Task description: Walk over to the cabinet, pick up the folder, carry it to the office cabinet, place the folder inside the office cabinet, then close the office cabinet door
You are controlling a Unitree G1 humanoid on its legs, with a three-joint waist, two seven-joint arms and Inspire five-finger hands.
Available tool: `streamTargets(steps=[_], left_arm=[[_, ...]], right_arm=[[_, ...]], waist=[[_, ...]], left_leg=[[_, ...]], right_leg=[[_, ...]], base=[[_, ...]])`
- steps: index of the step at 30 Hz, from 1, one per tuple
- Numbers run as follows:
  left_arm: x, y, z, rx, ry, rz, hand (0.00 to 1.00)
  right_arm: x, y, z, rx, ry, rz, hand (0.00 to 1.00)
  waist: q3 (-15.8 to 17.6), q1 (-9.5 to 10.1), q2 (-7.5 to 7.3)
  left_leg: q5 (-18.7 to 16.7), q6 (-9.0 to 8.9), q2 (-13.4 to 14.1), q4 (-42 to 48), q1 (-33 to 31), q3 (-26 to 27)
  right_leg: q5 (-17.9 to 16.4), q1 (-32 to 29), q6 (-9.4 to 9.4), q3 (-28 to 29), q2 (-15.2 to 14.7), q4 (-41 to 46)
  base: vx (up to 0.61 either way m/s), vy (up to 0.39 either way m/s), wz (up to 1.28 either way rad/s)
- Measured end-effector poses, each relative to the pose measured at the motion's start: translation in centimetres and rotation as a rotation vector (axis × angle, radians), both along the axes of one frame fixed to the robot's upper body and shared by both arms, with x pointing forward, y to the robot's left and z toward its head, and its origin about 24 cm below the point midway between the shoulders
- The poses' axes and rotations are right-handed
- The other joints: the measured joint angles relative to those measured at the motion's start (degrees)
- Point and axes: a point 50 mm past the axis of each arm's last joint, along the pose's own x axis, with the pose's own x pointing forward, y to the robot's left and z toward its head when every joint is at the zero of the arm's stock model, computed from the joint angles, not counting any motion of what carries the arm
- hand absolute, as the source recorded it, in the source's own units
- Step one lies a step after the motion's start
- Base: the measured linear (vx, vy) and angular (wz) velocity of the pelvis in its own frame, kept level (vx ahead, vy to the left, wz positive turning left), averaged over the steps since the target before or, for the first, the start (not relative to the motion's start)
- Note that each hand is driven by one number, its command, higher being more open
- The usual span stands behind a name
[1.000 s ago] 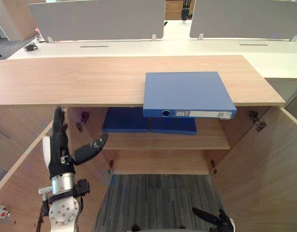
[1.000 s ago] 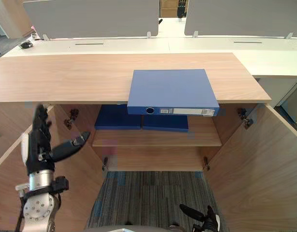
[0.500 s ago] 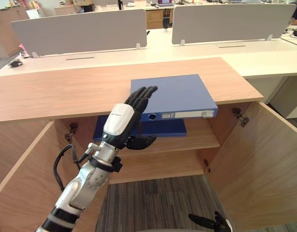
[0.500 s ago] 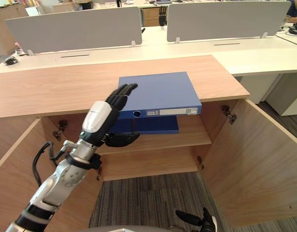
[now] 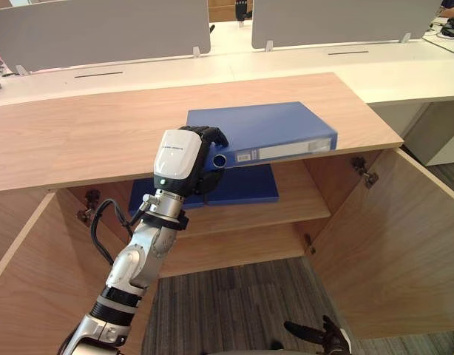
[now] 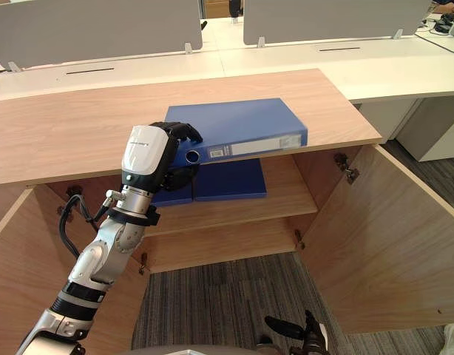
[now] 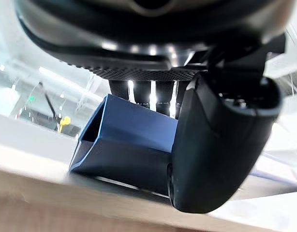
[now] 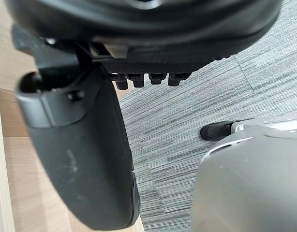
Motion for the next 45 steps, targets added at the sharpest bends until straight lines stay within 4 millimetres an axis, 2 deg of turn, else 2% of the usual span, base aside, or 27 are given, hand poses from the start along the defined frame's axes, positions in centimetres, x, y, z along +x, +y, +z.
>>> streamTargets(steps=[6, 10, 13, 14, 15, 16, 17, 18, 22, 25, 31, 34, 36, 37, 45], left_arm=[[-3.0, -0.8, 0.5, -0.124, -0.007, -0.08, 0.0], [-5.7, -1.3, 1.1, -0.246, -0.012, -0.141, 0.0], [-7.8, -0.9, 1.7, -0.382, -0.001, -0.182, 0.0], [-8.8, -0.3, 1.8, -0.505, 0.03, -0.214, 0.0], [-9.2, 0.0, 1.9, -0.551, 0.038, -0.223, 0.0], [-9.8, 0.5, 2.0, -0.641, 0.05, -0.237, 0.0], [-10.0, 0.8, 2.1, -0.69, 0.059, -0.246, 0.0], [-10.3, 1.5, 2.1, -0.786, 0.083, -0.264, 0.0], [-11.2, 2.8, 0.7, -1.096, 0.219, -0.342, 0.0], [-11.4, 2.9, 0.1, -1.205, 0.292, -0.407, 0.0], [-11.3, 2.5, -0.3, -1.244, 0.382, -0.512, 0.0], [-11.2, 2.3, -0.9, -1.252, 0.434, -0.546, 0.0], [-11.1, 2.4, -1.4, -1.269, 0.461, -0.543, 0.0], [-11.0, 2.4, -1.6, -1.283, 0.467, -0.543, 0.0], [-10.9, 2.7, -2.5, -1.326, 0.513, -0.534, 0.0]], right_arm=[[1.8, 0.4, 0.9, 0.011, -0.097, -0.027, 1.0], [4.0, 0.6, 3.2, 0.004, -0.281, -0.069, 1.0], [6.0, 0.7, 6.6, 0.008, -0.492, -0.107, 1.0], [6.8, 0.6, 8.9, 0.021, -0.628, -0.129, 1.0], [7.2, 0.5, 9.9, 0.02, -0.686, -0.129, 1.0], [7.8, 0.2, 11.9, 0.022, -0.793, -0.134, 1.0], [8.1, 0.0, 12.8, 0.024, -0.845, -0.141, 1.0], [8.6, -0.3, 14.6, 0.039, -0.945, -0.152, 1.0], [9.6, -0.6, 20.0, 0.091, -1.217, -0.11, 1.0], [10.6, 0.2, 23.1, 0.149, -1.369, -0.014, 1.0], [13.8, 3.1, 27.7, 0.248, -1.552, 0.323, 1.0], [14.8, 4.1, 29.1, 0.258, -1.588, 0.464, 1.0], [15.2, 4.6, 29.5, 0.281, -1.599, 0.51, 1.0], [15.3, 4.7, 29.5, 0.293, -1.6, 0.515, 0.0], [17.0, 4.5, 28.7, 0.351, -1.538, 0.525, 0.0]], waist=[[-0.2, 0.31, -0.35], [-0.2, 0.23, -0.36], [-0.2, 0.26, -0.37], [-0.2, 0.28, -0.39], [-0.2, 0.31, -0.42], [-0.1, 0.35, -0.53], [-0.1, 0.35, -0.59], [-0.1, 0.4, -0.68], [0.0, 0.92, -0.77], [0.1, 1.39, -1.05], [0.3, 2.3, -1.73], [0.3, 3.65, -1.72], [0.3, 3.69, -1.73], [0.3, 3.72, -1.76], [0.2, 4.88, -1.74]], left_leg=[[-0.1, -0.08, 0.3, 0.3, -0.4, 0.8], [-0.1, -0.08, 0.6, 0.3, -0.4, 0.8], [-0.1, -0.05, 0.7, 0.3, -0.5, 0.9], [-0.2, 0.0, 1.0, 0.1, -0.5, 1.1], [-0.2, 0.0, 1.0, 0.0, -0.5, 1.2], [-0.4, -0.23, 1.0, 0.0, -0.6, 1.2], [-0.5, -0.29, 1.0, 0.0, -0.7, 1.2], [-0.5, -0.28, 1.0, 0.0, -0.7, 1.3], [-0.4, -0.23, 0.9, 0.0, -1.0, 1.7], [-0.1, 0.35, 0.9, 0.3, -1.3, 1.8], [0.0, 0.36, 1.1, 0.3, -1.4, 1.0], [0.1, 0.51, 1.2, 0.3, -1.4, 0.6], [0.1, 0.52, 1.1, 0.3, -1.4, 0.3], [0.1, 0.52, 1.1, 0.3, -1.4, 0.3], [0.3, 0.81, 0.9, 0.3, -1.3, -0.3]], right_leg=[[0.1, -0.9, 0.15, 1.4, 0.2, 0.6], [0.1, -1.4, 0.21, 1.8, 0.5, 1.5], [0.1, -1.9, 0.2, 2.1, 0.5, 2.2], [0.1, -2.3, 0.2, 2.4, 0.6, 2.6], [0.1, -2.4, 0.2, 2.6, 0.6, 2.8], [0.1, -2.6, 0.2, 2.8, 0.6, 2.9], [0.1, -2.7, 0.21, 2.8, 0.6, 3.0], [0.1, -3.1, 0.22, 3.0, 0.6, 3.4], [0.1, -4.0, 0.25, 3.4, 0.6, 3.6], [0.2, -4.1, 0.38, 3.4, 0.6, 3.6], [0.6, -3.8, 0.95, 3.1, 0.7, 3.6], [0.8, -3.7, 1.23, 2.8, 0.7, 3.9], [0.9, -3.5, 1.47, 2.6, 0.5, 3.9], [1.0, -3.4, 1.53, 2.6, 0.5, 3.9], [1.1, -3.1, 1.52, 1.7, 0.3, 4.1]], base=[[-0.02, -0.045, -0.08], [-0.03, -0.04, -0.04], [-0.07, -0.05, -0.05], [-0.07, -0.046, -0.08], [-0.08, -0.046, -0.09], [-0.07, -0.032, -0.05], [-0.08, -0.03, -0.05], [-0.07, -0.026, -0.05], [-0.06, -0.03, -0.06], [0.0, -0.009, -0.01], [0.0, -0.029, 0.06], [-0.02, -0.027, 0.09], [-0.02, -0.018, 0.09], [0.0, 0.0, 0.0], [-0.03, -0.023, 0.05]])
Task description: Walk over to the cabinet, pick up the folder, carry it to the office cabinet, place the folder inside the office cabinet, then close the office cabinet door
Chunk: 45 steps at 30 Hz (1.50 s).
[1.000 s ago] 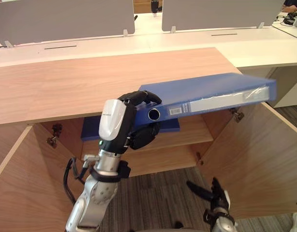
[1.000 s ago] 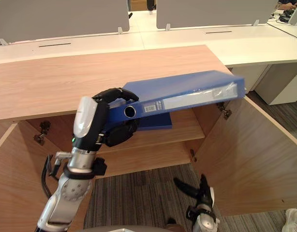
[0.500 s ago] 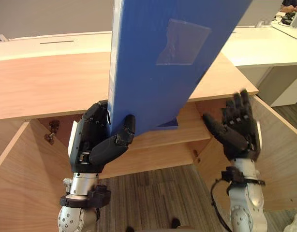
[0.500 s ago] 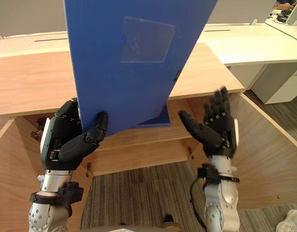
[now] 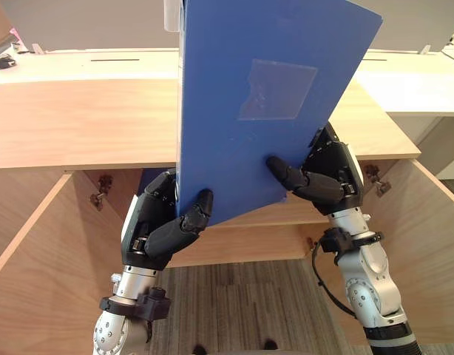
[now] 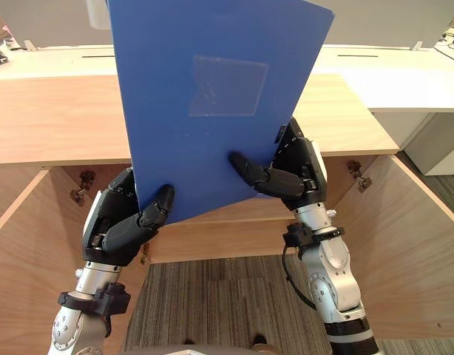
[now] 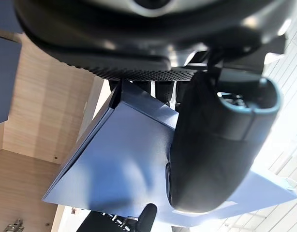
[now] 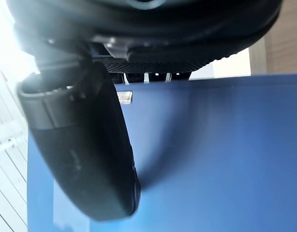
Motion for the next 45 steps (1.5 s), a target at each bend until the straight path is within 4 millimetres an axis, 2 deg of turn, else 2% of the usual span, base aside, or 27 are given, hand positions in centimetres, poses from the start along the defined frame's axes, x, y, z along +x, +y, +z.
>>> streamTargets(steps=[6, 7, 12, 17, 18, 23, 25, 26, 27, 29, 31, 33, 36, 38, 39, 40, 41, 42, 44, 45], left_arm=[[0.0, 0.7, 0.1, -0.023, 0.002, 0.036, 0.0], [0.0, 0.9, 0.1, -0.017, 0.0, 0.045, 1.0], [0.0, 1.3, 0.1, -0.022, -0.009, 0.096, 1.0], [0.2, 3.2, 0.1, 0.044, -0.028, 0.279, 1.0], [0.0, 6.3, -2.8, 0.045, 0.1, 0.508, 1.0], [-1.1, 8.2, -5.2, 0.007, 0.216, 0.664, 1.0], [-1.7, 8.8, -8.5, 0.02, 0.36, 0.682, 1.0], [-2.4, 8.9, -11.2, 0.052, 0.499, 0.684, 1.0], [-2.7, 8.9, -12.6, 0.066, 0.572, 0.678, 1.0], [-5.2, 8.1, -17.8, 0.086, 0.869, 0.64, 1.0], [-7.0, 7.4, -20.4, 0.094, 1.035, 0.608, 1.0], [-9.9, 6.3, -23.4, 0.127, 1.246, 0.553, 1.0], [-12.1, 6.0, -25.0, 0.195, 1.389, 0.5, 1.0], [-11.7, 6.7, -25.2, 0.234, 1.404, 0.487, 1.0], [-10.6, 7.3, -25.2, 0.257, 1.388, 0.483, 1.0], [-9.2, 7.5, -25.0, 0.262, 1.361, 0.481, 1.0], [-7.4, 7.7, -24.7, 0.268, 1.314, 0.482, 1.0], [-6.6, 7.7, -24.5, 0.272, 1.293, 0.481, 1.0], [-4.3, 7.8, -23.7, 0.3, 1.216, 0.47, 1.0], [-3.9, 7.8, -23.6, 0.298, 1.2, 0.472, 1.0]], right_arm=[[0.3, 0.6, 0.7, 0.0, -0.032, 0.032, 0.0], [0.3, 0.9, 0.7, 0.0, -0.035, 0.043, 0.0], [0.0, 2.0, 0.9, 0.014, -0.064, 0.071, 0.0], [-0.1, 2.8, 1.0, -0.012, -0.088, 0.061, 0.0], [-0.1, 2.9, 1.2, -0.04, -0.107, -0.002, 0.0], [0.0, 1.8, 1.5, -0.027, -0.116, -0.071, 0.0], [0.0, 1.3, 1.5, -0.034, -0.117, -0.093, 0.0], [0.0, 1.2, 1.5, -0.039, -0.116, -0.097, 0.0], [0.0, 1.2, 1.5, -0.04, -0.115, -0.098, 0.0], [0.1, 1.4, 1.0, -0.068, -0.097, -0.099, 0.0], [0.2, 1.8, 0.5, -0.097, -0.075, -0.086, 0.0], [0.5, 3.1, -1.0, -0.167, -0.021, -0.04, 0.0], [0.5, 5.1, -3.8, -0.291, 0.067, 0.041, 0.0], [0.7, 7.0, -4.9, -0.39, 0.084, 0.116, 0.0], [1.1, 8.3, -5.2, -0.459, 0.07, 0.164, 0.0], [1.5, 9.0, -5.3, -0.516, 0.056, 0.192, 0.0], [2.0, 9.8, -5.5, -0.586, 0.046, 0.216, 0.0], [2.3, 10.1, -5.6, -0.625, 0.043, 0.225, 0.0], [3.0, 10.9, -5.6, -0.719, 0.019, 0.241, 0.0], [3.2, 11.0, -5.4, -0.733, 0.009, 0.24, 0.0]], waist=[[-0.2, 0.24, 0.06], [-0.3, 0.25, 0.12], [-1.2, 0.5, 0.55], [-1.4, 1.53, 0.79], [-1.2, 1.52, 1.02], [-1.2, 1.58, 1.18], [-1.8, 1.48, 2.16], [-2.1, 1.4, 2.64], [-2.1, 1.4, 2.75], [-2.0, 1.2, 2.54], [-2.1, 1.03, 2.28], [-2.1, 1.04, 2.08], [-1.3, 1.7, 1.37], [1.7, 1.92, 0.38], [4.3, 2.21, 0.08], [6.2, 2.61, 0.46], [8.2, 3.23, 1.46], [9.0, 3.35, 1.94], [13.6, 3.83, 2.76], [14.0, 3.89, 2.78]], left_leg=[[0.2, 0.19, 0.0, 0.0, -0.1, -0.5], [0.3, 0.24, -0.1, 0.0, -0.3, -0.8], [0.8, 0.24, -0.1, 0.0, -0.8, -2.0], [1.1, 0.14, -0.1, -0.1, -0.9, -2.5], [1.2, -0.34, 0.0, -0.3, -1.4, -3.3], [1.4, -0.63, 0.1, -0.4, -1.6, -3.6], [1.6, -0.67, 0.1, -0.4, -2.2, -3.9], [1.7, -0.59, 0.1, -0.4, -2.5, -3.7], [1.8, -0.6, 0.1, -0.4, -2.6, -3.6], [2.1, -0.47, 0.1, -0.4, -2.7, -3.4], [2.1, -0.52, 0.3, -0.4, -2.9, -3.3], [2.3, -0.83, 0.9, -0.3, -3.7, -3.2], [2.5, -1.09, 1.4, 0.1, -4.6, -3.1], [1.2, -1.64, 2.3, 4.6, -8.0, -3.4], [-1.1, -1.65, 3.2, 10.5, -12.4, -3.6], [-2.9, -1.59, 4.2, 15.7, -16.1, -3.9], [-4.9, -1.57, 5.6, 21.4, -20.7, -4.6], [-5.6, -1.54, 6.1, 23.7, -22.6, -5.0], [-8.1, -1.55, 7.1, 30.0, -27.1, -5.7], [-9.0, -1.78, 7.2, 31.7, -28.8, -5.8]], right_leg=[[0.0, 0.2, -0.01, -0.3, -0.1, 0.0], [0.0, 0.2, -0.01, -0.5, -0.1, 0.0], [0.0, 0.2, -0.03, -1.4, -0.2, 0.0], [0.0, 0.4, -0.06, -1.8, -0.2, 0.0], [-0.2, 0.3, -0.37, -2.2, -0.1, 0.3], [-0.9, 0.2, -1.28, -2.7, 0.0, 0.5], [-1.0, -0.4, -1.45, -3.0, 0.0, 0.5], [-1.1, -0.8, -1.46, -3.0, 0.0, 0.5], [-1.1, -1.0, -1.46, -3.0, 0.0, 0.4], [-1.2, -1.1, -1.57, -3.0, 0.3, 0.2], [-1.2, -1.4, -1.72, -2.9, 0.6, 0.2], [-1.3, -2.1, -1.78, -2.5, 0.8, 0.1], [-1.4, -3.2, -1.97, -2.4, 1.1, 0.4], [-1.7, -5.4, -2.55, -2.4, 1.1, 2.5], [-2.1, -8.0, -3.12, -2.4, 1.3, 4.8], [-2.4, -10.4, -3.49, -2.5, 1.6, 6.9], [-3.0, -13.5, -3.82, -2.7, 2.3, 9.6], [-3.6, -14.8, -3.83, -3.0, 2.4, 11.2], [-7.1, -19.9, -3.81, -3.2, 2.0, 19.2], [-8.0, -22.0, -3.77, -3.1, 1.8, 21.5]], base=[[-0.05, -0.036, 0.04], [-0.03, -0.025, 0.08], [-0.03, -0.032, 0.13], [-0.06, -0.038, 0.08], [-0.13, -0.06, 0.17], [-0.04, -0.033, 0.06], [-0.01, -0.012, 0.03], [0.0, -0.02, -0.03], [0.0, -0.021, -0.08], [-0.01, -0.029, -0.06], [0.0, -0.029, -0.04], [-0.01, -0.05, -0.02], [-0.02, -0.038, 0.0], [-0.07, -0.039, 0.04], [-0.15, -0.067, 0.0], [-0.21, -0.079, 0.0], [-0.19, -0.053, 0.04], [-0.19, -0.018, 0.1], [-0.19, 0.021, 0.09], [-0.2, 0.033, 0.07]])
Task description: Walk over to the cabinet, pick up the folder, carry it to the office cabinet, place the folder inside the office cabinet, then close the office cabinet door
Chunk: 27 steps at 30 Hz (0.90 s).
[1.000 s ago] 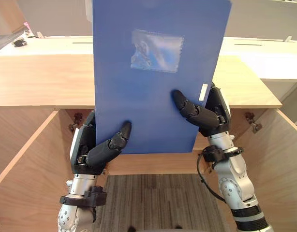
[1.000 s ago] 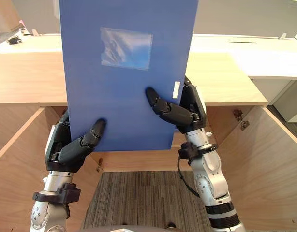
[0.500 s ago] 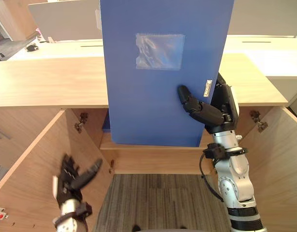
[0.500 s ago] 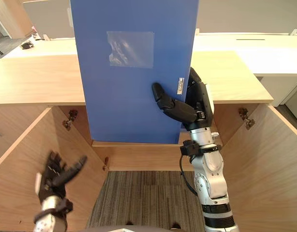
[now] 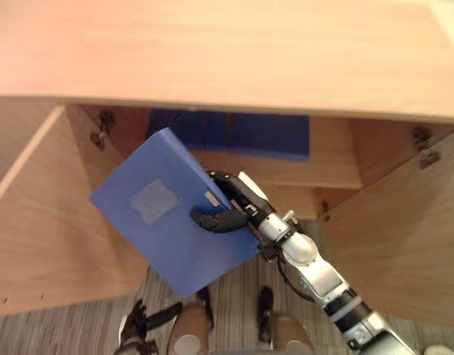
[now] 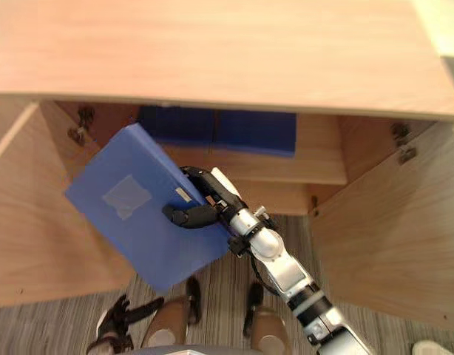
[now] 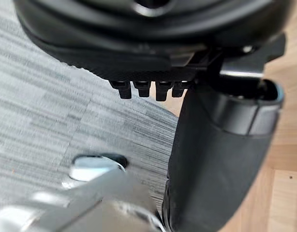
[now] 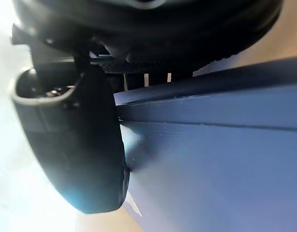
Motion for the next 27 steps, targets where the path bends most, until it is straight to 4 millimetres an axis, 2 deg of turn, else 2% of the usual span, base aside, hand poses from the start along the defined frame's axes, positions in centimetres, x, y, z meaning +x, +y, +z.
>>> streamTargets(steps=[2, 6, 7, 10, 11, 13, 15, 17, 20, 24, 25, 27], left_arm=[[2.3, -0.1, 1.0, 0.017, -0.078, -0.021, 1.0], [6.1, -1.4, 2.8, 0.024, -0.204, -0.085, 1.0], [6.5, -1.6, 3.1, 0.024, -0.223, -0.092, 1.0], [8.4, -2.8, 4.3, 0.001, -0.307, -0.1, 1.0], [9.0, -2.9, 5.1, -0.007, -0.354, -0.092, 1.0], [9.5, -3.0, 5.8, -0.009, -0.391, -0.084, 1.0], [10.3, -3.2, 7.0, -0.011, -0.458, -0.073, 1.0], [10.8, -3.4, 7.6, -0.023, -0.496, -0.063, 1.0], [11.1, -3.8, 8.0, -0.047, -0.525, -0.037, 1.0], [11.5, -4.5, 8.5, -0.073, -0.555, -0.014, 1.0], [11.7, -4.9, 8.7, -0.076, -0.563, -0.015, 1.0], [11.9, -5.3, 8.8, -0.073, -0.568, -0.027, 1.0]], right_arm=[[1.0, 0.2, 1.3, -0.016, -0.055, -0.008, 0.0], [3.6, -0.7, 4.2, 0.024, -0.137, -0.102, 0.0], [4.0, -1.0, 4.7, 0.042, -0.145, -0.126, 0.0], [5.7, -2.9, 7.6, 0.242, -0.16, -0.276, 0.0], [6.4, -4.0, 9.5, 0.382, -0.174, -0.346, 0.0], [7.0, -5.1, 11.8, 0.523, -0.2, -0.408, 0.0], [7.7, -7.6, 15.5, 0.744, -0.252, -0.513, 0.0], [7.9, -9.5, 17.5, 0.89, -0.281, -0.584, 0.0], [7.9, -11.8, 18.5, 1.097, -0.273, -0.671, 0.0], [8.0, -13.9, 19.0, 1.375, -0.214, -0.746, 0.0], [8.0, -14.6, 19.1, 1.461, -0.195, -0.78, 1.0], [8.1, -15.6, 19.1, 1.582, -0.161, -0.828, 1.0]], waist=[[2.8, 0.08, 0.4], [6.9, 0.46, 2.37], [7.0, 0.59, 2.54], [7.6, 0.9, 2.73], [7.7, 0.98, 2.76], [7.8, 0.96, 2.89], [7.8, 1.15, 2.98], [8.5, 1.45, 3.08], [8.5, 1.79, 3.15], [8.5, 2.32, 3.16], [8.5, 2.53, 3.18], [8.5, 2.79, 3.21]], left_leg=[[-1.1, 0.28, -0.1, 4.7, -5.8, -0.5], [-1.5, 1.26, -0.1, 10.9, -14.4, -1.8], [-1.6, 1.39, -0.1, 11.8, -15.8, -2.0], [-2.8, 1.43, -0.1, 15.9, -22.4, -2.6], [-3.0, 1.76, 0.0, 17.8, -25.2, -2.9], [-3.2, 1.75, 0.1, 19.8, -28.0, -3.4], [-3.4, 1.77, 0.2, 22.3, -32.2, -4.2], [-3.5, 1.67, 0.3, 23.5, -33.8, -4.5], [-3.8, 1.29, 0.4, 24.6, -35.3, -5.0], [-3.8, 1.25, 0.5, 25.1, -36.6, -5.2], [-3.7, 1.23, 0.5, 25.1, -36.9, -5.3], [-3.7, 1.19, 0.6, 25.1, -36.9, -5.5]], right_leg=[[-2.6, -6.7, 0.05, 0.1, -1.3, 7.1], [-4.3, -15.4, -0.03, 0.1, -2.9, 14.7], [-4.6, -16.8, -0.06, 0.1, -3.0, 15.8], [-6.5, -23.4, -0.25, -0.2, -4.0, 21.0], [-7.2, -26.2, -0.37, -0.2, -4.3, 23.2], [-8.0, -28.9, -0.51, -0.4, -4.8, 25.5], [-8.9, -32.7, -0.88, -0.6, -5.2, 28.5], [-9.5, -34.2, -1.02, -0.7, -5.4, 30.0], [-10.1, -35.5, -1.31, -1.2, -5.6, 31.4], [-10.4, -36.8, -1.6, -1.4, -5.7, 32.2], [-10.4, -37.0, -1.73, -1.6, -5.7, 32.3], [-10.6, -37.0, -1.96, -1.9, -5.7, 32.3]], base=[[-0.17, 0.031, 0.11], [-0.12, 0.043, 0.11], [-0.08, 0.02, 0.14], [-0.08, 0.004, 0.13], [-0.05, -0.01, 0.07], [-0.06, -0.018, 0.11], [-0.05, -0.032, 0.13], [-0.04, -0.045, 0.09], [-0.04, -0.04, 0.05], [-0.02, -0.043, 0.02], [0.01, -0.039, 0.04], [0.02, -0.049, 0.04]])
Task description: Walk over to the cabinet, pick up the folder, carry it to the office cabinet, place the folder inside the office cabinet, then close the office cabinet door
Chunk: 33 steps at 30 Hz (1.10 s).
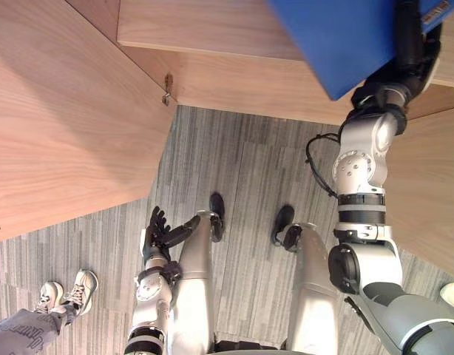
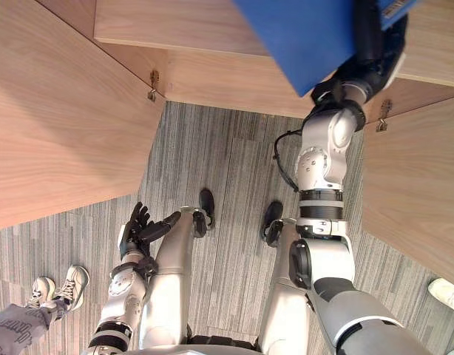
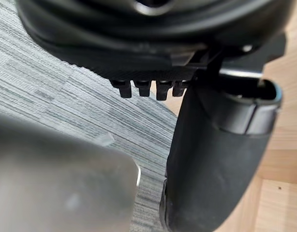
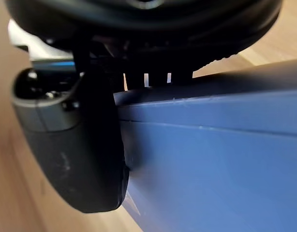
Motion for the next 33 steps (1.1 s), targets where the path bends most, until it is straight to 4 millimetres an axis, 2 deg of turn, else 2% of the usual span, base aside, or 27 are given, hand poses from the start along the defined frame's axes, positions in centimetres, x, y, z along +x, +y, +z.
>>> streamTargets(steps=[5, 11, 15, 19, 24, 25, 30, 33], left_arm=[[0.0, -0.3, 0.0, 0.0, 0.005, 0.013, 1.0], [0.1, -0.4, 0.1, -0.012, 0.001, 0.021, 1.0], [0.0, -0.4, 0.0, -0.016, 0.005, 0.022, 1.0], [0.0, -0.4, -0.4, -0.015, 0.027, 0.022, 1.0], [-0.3, -0.2, -1.1, -0.024, 0.06, 0.026, 1.0], [-0.3, -0.2, -1.2, -0.021, 0.061, 0.02, 1.0], [-0.4, -0.2, -1.5, -0.02, 0.071, 0.02, 1.0], [-0.5, -0.3, -1.6, -0.019, 0.072, 0.014, 1.0]], right_arm=[[0.2, -0.5, 1.1, 0.106, -0.015, -0.003, 1.0], [1.1, 1.3, 3.4, 0.073, -0.038, 0.058, 1.0], [2.3, 4.3, 3.3, -0.125, 0.014, 0.164, 1.0], [3.1, 5.3, 3.0, -0.219, 0.069, 0.197, 1.0], [3.9, 8.8, 1.8, -0.557, 0.161, 0.252, 1.0], [4.0, 9.3, 1.7, -0.646, 0.175, 0.254, 0.0], [4.7, 9.6, 0.2, -0.981, 0.287, 0.219, 0.0], [5.1, 8.6, -0.5, -1.032, 0.349, 0.192, 0.0]], waist=[[-0.1, 0.07, 0.11], [-0.1, -0.01, 0.2], [-0.4, -0.26, 0.6], [-0.4, -0.69, 0.6], [-1.1, -2.18, 0.58], [-1.1, -2.31, 0.57], [-1.1, -2.63, 0.56], [-1.2, -2.59, 0.55]], left_leg=[[0.1, -0.15, 0.0, -0.3, 0.0, -0.2], [0.4, -0.52, 0.0, -0.5, 0.0, -0.4], [0.4, -0.52, 0.1, -0.5, 0.0, -0.5], [0.4, -0.46, 0.2, -1.0, 1.7, 0.0], [0.8, -0.27, 1.1, -3.5, 4.3, 0.9], [1.0, -0.26, 1.1, -4.1, 4.6, 1.2], [1.1, -0.17, 1.2, -5.2, 5.1, 1.7], [1.1, -0.16, 1.2, -5.7, 5.7, 2.0]], right_leg=[[-0.1, 0.0, -0.19, -0.3, 0.0, 0.0], [-0.1, 0.0, -0.25, -0.6, -0.1, 0.0], [-0.1, 0.2, -0.28, -0.7, 0.0, -0.2], [0.0, 1.8, -0.41, -0.7, 0.1, -0.8], [1.5, 4.3, -0.42, -0.8, 1.0, -4.3], [1.7, 4.4, -0.39, -0.8, 1.0, -4.8], [2.2, 5.3, -0.15, -1.3, 1.0, -6.4], [2.4, 6.0, 0.11, -1.5, 1.0, -7.4]], base=[[0.01, -0.034, 0.01], [-0.03, -0.05, 0.02], [-0.02, -0.042, -0.01], [-0.01, -0.028, -0.02], [-0.02, -0.032, -0.1], [0.0, -0.024, -0.06], [0.0, -0.007, -0.01], [0.01, -0.009, 0.01]])
